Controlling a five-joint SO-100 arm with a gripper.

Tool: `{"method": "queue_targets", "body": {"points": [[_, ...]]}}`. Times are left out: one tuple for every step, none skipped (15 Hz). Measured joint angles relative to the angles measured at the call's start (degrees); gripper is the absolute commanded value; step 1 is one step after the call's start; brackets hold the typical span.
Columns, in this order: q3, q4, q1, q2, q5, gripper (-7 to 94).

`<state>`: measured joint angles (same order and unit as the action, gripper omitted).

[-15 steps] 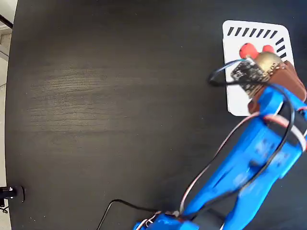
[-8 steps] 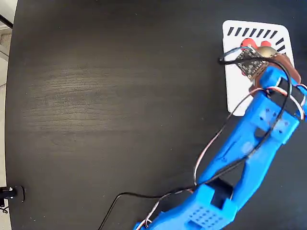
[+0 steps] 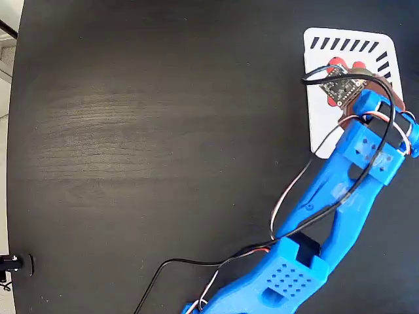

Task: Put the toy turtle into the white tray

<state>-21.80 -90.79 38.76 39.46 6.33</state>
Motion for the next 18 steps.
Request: {"method": "queue_targets", "body": {"points": [[0.0,0.0,0.0,-0.35,-0.79,42],[-0.7,0.0,0.0,-0.35,-1.05,48],[-1.85,0.0,0.0,-0.44,-1.23,53],[-2.81,0.35,0.0,-0.44,-1.41,54],[-3.87,0.97,0.0,-0.44,-1.93,56],[-4.04,1.14,0.0,-0.44,-2.11,56],[-4.57,1.32,0.0,-0.35,-2.11,56],[-4.75,1.32,0.0,-0.44,-2.11,56],[-4.75,1.05,0.0,-0.35,-2.11,56],[-4.75,0.88,0.0,-0.44,-2.37,56],[-4.75,0.88,0.0,-0.35,-2.64,56],[-4.75,0.88,0.0,-0.35,-2.55,52],[-4.75,0.97,0.0,-0.26,-2.2,36],[-5.54,1.23,-0.09,1.41,-1.41,19],[-7.21,1.49,-0.7,4.39,-0.44,10],[-8.96,2.02,-1.49,7.38,0.53,3],[-12.04,2.64,-2.81,11.16,1.58,-1],[-16.0,3.6,-4.92,15.29,2.11,-1]]}}
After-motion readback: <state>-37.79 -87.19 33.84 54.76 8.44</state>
